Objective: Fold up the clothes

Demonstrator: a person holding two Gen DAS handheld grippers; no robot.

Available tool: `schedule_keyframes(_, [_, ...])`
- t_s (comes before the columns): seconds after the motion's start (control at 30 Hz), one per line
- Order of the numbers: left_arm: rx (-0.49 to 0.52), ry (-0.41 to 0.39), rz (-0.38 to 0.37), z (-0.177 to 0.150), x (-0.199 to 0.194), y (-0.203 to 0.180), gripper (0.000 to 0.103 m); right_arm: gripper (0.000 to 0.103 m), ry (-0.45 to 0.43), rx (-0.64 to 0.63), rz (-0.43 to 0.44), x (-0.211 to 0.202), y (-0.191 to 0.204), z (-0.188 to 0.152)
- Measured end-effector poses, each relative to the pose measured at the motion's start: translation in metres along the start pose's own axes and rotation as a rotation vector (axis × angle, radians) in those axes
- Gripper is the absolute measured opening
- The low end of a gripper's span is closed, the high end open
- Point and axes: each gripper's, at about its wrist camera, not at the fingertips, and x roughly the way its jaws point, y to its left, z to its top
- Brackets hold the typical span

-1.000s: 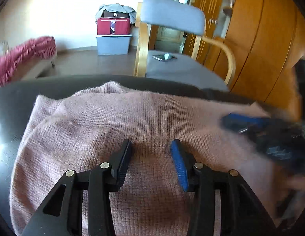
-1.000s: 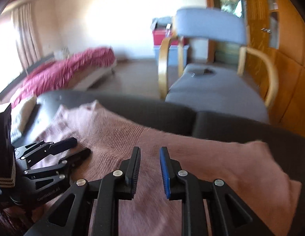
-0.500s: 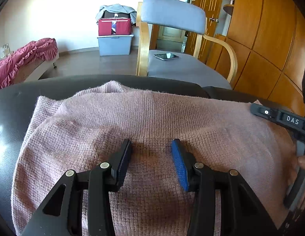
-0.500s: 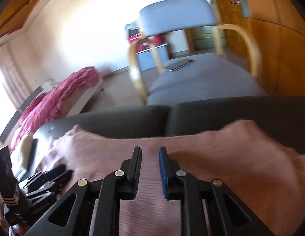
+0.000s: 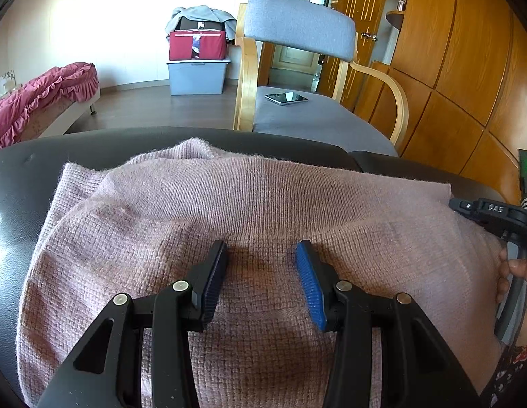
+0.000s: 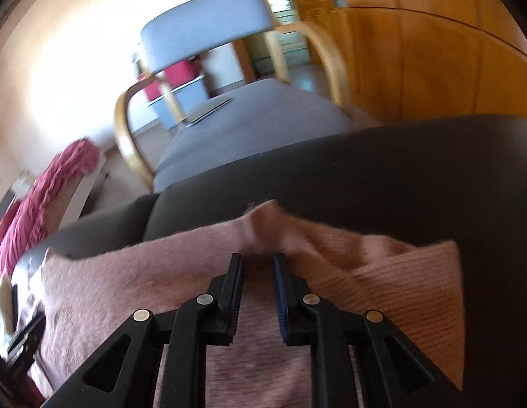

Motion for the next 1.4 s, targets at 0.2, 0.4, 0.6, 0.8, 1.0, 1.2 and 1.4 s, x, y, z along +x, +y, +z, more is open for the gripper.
schedule_keyframes(0.2, [-0.001,0.002,-0.003,0.000,0.000,0.002,0.046,0.018,-0.076,-0.017,0.126,-0.039,-0.001,-0.015])
schedule_keyframes(0.4, [-0.004,0.002,-0.007,0.000,-0.001,0.003,0.046,0.020,-0.034,-0.044,0.139,-0.053,-0.010,-0.058])
schedule_keyframes(0.6, [-0.010,0.002,-0.015,0.001,0.000,0.006,0.046,0.004,-0.066,0.115,0.071,-0.058,-0.043,-0.057])
schedule_keyframes(0.8, [-0.020,0.003,-0.026,0.001,0.001,0.008,0.046,0.007,-0.133,0.148,0.065,-0.073,-0.052,-0.064])
schedule_keyframes(1.0, [-0.022,0.003,-0.028,0.001,0.002,0.009,0.046,0.018,-0.182,0.139,0.290,-0.109,-0.053,-0.095])
schedule_keyframes(1.2, [-0.024,0.003,-0.032,0.002,0.002,0.010,0.046,0.017,-0.063,0.108,0.273,-0.100,-0.043,-0.111])
schedule_keyframes(1.4, [-0.029,0.004,-0.039,0.002,0.002,0.011,0.046,0.004,-0.072,0.070,0.019,-0.110,-0.039,-0.117])
